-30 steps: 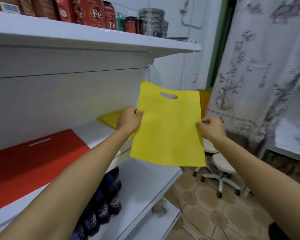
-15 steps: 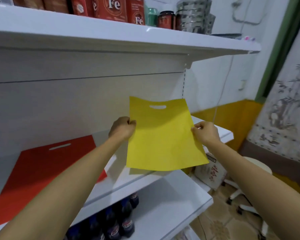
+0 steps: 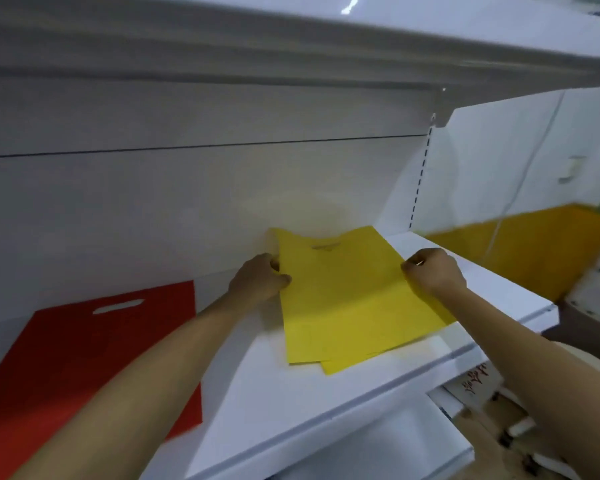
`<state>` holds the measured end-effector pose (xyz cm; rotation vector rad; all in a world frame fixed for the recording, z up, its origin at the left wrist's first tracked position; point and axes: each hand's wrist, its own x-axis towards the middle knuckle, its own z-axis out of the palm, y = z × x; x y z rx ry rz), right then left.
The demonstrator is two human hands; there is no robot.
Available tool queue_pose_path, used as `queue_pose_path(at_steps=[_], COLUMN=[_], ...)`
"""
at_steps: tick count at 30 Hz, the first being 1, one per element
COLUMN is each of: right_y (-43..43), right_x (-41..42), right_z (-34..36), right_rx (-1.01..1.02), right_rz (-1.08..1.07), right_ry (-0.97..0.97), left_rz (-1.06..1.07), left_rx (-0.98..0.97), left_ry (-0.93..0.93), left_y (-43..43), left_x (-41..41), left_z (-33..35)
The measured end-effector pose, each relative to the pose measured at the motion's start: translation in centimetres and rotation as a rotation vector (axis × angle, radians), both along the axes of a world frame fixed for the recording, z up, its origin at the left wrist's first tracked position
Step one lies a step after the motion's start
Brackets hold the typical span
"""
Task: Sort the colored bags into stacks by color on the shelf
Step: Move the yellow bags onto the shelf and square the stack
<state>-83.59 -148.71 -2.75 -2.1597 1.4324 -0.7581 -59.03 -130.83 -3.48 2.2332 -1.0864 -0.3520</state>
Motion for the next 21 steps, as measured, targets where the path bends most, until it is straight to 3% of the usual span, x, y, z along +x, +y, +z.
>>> queue_pose_path(at_steps=[6,17,21], right_y=[-3.1,-7.2,-7.9], right_x=[0.2,-0.9,-1.2], right_z=[-2.6,-3.6,-3.9], right_rx=[0.063,0.072,0.079], right_rz=[0.144,0.343,0.395], right_ry=[0.054,-0.041,-0.043], left_rz=[0.089,0.325,0.353], left_rx=[0.097,0.043,0.150], left_ry=[-0.025,-0.026,-0.048], left_y=[-0.1,-0.1,-0.6], left_x=[-1.2,-5.7,-7.6], left_z=[-2.8,-3.3,-2.6])
